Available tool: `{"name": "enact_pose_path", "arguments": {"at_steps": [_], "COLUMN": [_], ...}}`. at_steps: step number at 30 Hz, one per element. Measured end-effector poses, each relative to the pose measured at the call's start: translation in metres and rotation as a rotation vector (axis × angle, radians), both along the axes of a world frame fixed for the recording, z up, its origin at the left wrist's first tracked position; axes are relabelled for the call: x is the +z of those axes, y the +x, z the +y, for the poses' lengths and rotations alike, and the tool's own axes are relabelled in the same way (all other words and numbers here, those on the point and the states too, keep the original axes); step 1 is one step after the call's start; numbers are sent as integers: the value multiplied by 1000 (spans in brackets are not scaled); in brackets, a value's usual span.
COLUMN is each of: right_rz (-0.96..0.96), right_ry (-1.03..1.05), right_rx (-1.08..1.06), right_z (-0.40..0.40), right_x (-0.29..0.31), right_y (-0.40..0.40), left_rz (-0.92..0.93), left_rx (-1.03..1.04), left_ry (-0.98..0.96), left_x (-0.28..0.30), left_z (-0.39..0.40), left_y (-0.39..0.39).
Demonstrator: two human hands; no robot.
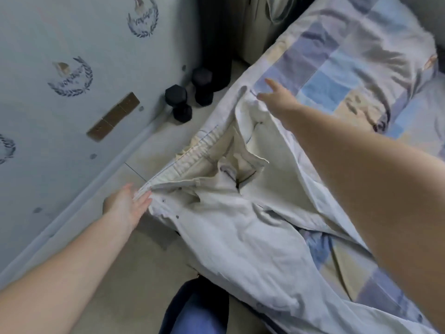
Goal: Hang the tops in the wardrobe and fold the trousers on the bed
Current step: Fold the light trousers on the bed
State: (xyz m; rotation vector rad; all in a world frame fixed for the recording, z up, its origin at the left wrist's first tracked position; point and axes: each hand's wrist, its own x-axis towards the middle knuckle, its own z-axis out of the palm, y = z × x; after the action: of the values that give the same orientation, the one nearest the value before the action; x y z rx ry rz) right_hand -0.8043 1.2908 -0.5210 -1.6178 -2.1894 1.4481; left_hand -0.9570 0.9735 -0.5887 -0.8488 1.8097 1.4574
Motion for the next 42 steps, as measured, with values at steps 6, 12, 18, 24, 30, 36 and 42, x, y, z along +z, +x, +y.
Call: {"name": "enact_pose_path", "arguments": {"at_steps": [6,12,18,24,30,36,42], "right_rz": [-237,-303,-29,342,174,288,147], "right_ry": [-178,-315,-209,68,-562,-537,-361], "right_rx": [121,-28,-221,-573,214,-290,-582], "right_z": [-44,-83,-101,-122,-156,-144,-144], "right_x": [-130,-232,-269,-243,-242,-219,-214], "right_y": [-2,23,18,9,9,122,323], "left_rz": [297,451,510,611,767,861,731], "left_rx": [-570,-1187,-1645,-1291,-1175,-1243,-1508], "left_ry": [-355,-184,-381,-388,-400,-311,-133], "left_x": [-62,-108,-175,-185,-165,-137,-140], "left_z": [8,70,112,107,109,133,167], "left_y": [-34,-22,-6,-19,-8,50,225]}}
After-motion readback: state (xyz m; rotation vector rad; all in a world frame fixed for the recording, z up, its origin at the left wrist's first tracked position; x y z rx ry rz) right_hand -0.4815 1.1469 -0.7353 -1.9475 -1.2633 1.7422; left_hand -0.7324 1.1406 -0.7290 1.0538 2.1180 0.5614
